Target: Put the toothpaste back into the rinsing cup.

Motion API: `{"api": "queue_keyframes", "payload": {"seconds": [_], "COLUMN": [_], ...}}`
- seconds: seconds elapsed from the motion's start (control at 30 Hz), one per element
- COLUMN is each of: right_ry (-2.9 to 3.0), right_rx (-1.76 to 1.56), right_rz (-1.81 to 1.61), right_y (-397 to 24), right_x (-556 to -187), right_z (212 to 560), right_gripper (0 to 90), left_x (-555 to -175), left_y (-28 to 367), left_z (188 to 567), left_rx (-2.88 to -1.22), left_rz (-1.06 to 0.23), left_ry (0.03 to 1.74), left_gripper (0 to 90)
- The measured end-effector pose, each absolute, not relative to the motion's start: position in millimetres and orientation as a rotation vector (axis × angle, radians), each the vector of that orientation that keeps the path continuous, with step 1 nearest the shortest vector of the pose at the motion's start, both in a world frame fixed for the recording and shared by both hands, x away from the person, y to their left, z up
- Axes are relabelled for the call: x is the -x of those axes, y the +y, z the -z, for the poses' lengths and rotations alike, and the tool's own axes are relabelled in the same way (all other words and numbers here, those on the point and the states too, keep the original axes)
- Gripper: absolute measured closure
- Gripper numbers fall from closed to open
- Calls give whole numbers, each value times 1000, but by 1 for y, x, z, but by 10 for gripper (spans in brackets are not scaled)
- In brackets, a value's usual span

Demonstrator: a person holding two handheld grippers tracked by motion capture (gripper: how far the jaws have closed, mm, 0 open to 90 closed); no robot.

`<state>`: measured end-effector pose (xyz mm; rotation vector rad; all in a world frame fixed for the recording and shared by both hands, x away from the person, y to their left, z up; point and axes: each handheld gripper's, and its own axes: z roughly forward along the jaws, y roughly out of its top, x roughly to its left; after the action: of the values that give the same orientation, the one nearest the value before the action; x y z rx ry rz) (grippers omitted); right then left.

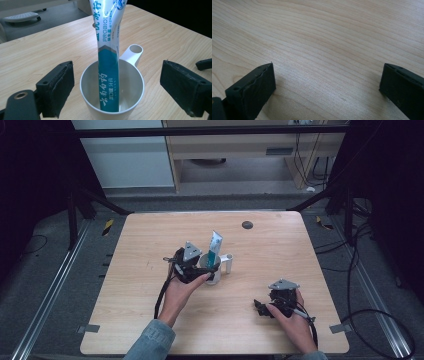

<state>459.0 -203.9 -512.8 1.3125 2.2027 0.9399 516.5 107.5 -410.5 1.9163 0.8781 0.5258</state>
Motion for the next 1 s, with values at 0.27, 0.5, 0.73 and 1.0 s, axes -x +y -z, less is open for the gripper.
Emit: {"api": "queue_keyframes", "payload": {"seconds": [0.27, 0.5, 0.73, 1.0], "right_ry": [2201, 2202, 2202, 2202], "right_rx": [-1310, -1314, -1315, -1315], "right_rz": [-938, -939, -940, -941], "right_y": [-204, -204, -204, -204], "right_x": [-459, -458, -458, -458], "right_z": [513, 513, 513, 513], "right_gripper": [4, 5, 5, 5], "left_x": [-505, -495, -488, -487], "left_y": [124, 143, 164, 190], "left_z": [406, 410, 418, 426], "left_rx": [-1952, -1985, -1985, -1990], "left_rz": [-531, -537, -543, -556], "left_ry": [854, 856, 894, 935], "left_gripper": [84, 78, 75, 72]}}
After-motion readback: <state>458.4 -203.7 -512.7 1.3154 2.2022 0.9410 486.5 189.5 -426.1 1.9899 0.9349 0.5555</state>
